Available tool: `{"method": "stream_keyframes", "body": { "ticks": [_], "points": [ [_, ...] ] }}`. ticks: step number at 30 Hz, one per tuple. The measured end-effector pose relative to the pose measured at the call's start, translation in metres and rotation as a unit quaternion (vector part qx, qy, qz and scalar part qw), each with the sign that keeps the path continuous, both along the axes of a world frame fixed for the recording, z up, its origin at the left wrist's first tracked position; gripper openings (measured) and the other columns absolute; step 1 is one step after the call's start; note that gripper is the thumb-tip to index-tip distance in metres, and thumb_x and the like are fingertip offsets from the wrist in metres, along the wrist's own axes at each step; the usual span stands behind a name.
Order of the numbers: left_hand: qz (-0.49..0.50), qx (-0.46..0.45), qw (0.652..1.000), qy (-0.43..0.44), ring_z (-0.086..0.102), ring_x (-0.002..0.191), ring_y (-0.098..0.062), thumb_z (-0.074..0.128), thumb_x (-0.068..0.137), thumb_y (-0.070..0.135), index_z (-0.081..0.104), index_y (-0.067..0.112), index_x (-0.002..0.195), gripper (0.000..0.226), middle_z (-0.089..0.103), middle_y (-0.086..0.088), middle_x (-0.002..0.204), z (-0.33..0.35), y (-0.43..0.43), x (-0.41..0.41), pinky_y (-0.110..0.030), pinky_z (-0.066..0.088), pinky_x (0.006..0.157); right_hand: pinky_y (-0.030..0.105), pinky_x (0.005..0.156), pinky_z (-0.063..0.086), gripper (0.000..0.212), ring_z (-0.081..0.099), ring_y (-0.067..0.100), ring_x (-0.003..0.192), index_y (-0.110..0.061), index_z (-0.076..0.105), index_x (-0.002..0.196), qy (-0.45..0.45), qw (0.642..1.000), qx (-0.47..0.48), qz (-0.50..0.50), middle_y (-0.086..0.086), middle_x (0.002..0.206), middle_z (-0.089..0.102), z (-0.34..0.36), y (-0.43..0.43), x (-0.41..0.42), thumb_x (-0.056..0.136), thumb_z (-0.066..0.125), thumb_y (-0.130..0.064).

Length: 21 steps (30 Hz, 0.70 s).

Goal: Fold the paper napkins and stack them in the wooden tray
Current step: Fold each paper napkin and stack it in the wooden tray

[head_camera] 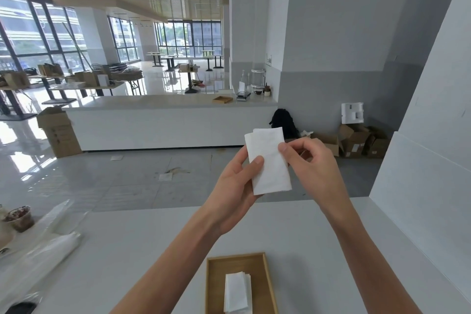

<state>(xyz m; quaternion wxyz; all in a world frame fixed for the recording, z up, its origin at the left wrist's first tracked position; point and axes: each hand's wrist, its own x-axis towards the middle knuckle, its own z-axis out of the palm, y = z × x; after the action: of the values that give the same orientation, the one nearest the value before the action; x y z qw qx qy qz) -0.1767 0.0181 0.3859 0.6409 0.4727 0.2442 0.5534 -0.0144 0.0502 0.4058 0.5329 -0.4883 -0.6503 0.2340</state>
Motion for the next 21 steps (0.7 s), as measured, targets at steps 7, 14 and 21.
{"method": "stream_keyframes", "body": {
  "ticks": [7, 14, 21],
  "points": [
    [-0.015, -0.034, 0.999, 0.003, 0.06, 0.127, -0.029, 0.038, 0.107, 0.019, 0.053, 0.011, 0.14, 0.037, 0.064, -0.012, 0.136, 0.003, -0.001, -0.001, -0.041, 0.051, 0.102, 0.032, 0.073, 0.052, 0.018, 0.063, 0.016, 0.079, -0.018, 0.067, 0.089, 0.034, 0.998, -0.04, 0.03, 0.002, 0.093, 0.069, -0.006, 0.005, 0.0, 0.089, 0.069, -0.035],
    [-0.037, -0.057, 0.998, -0.006, 0.069, 0.113, -0.027, 0.035, 0.108, 0.023, 0.051, 0.011, 0.141, 0.039, 0.066, -0.013, 0.133, 0.006, -0.002, -0.005, -0.042, 0.058, 0.094, 0.013, 0.058, 0.049, 0.017, 0.065, 0.0, 0.071, -0.011, 0.063, 0.097, 0.116, 0.985, -0.075, 0.1, 0.005, 0.093, 0.072, -0.012, -0.001, -0.002, 0.091, 0.069, -0.025],
    [0.091, -0.014, 0.985, 0.144, 0.07, 0.112, -0.025, 0.042, 0.107, 0.029, 0.063, 0.013, 0.127, 0.033, 0.073, -0.01, 0.12, -0.001, 0.002, 0.0, -0.046, 0.054, 0.1, 0.02, 0.063, 0.057, 0.029, 0.073, 0.013, 0.081, -0.014, 0.052, 0.111, 0.159, 0.979, -0.052, 0.115, 0.009, 0.096, 0.073, -0.017, -0.002, -0.006, 0.089, 0.071, -0.016]
  ]
}}
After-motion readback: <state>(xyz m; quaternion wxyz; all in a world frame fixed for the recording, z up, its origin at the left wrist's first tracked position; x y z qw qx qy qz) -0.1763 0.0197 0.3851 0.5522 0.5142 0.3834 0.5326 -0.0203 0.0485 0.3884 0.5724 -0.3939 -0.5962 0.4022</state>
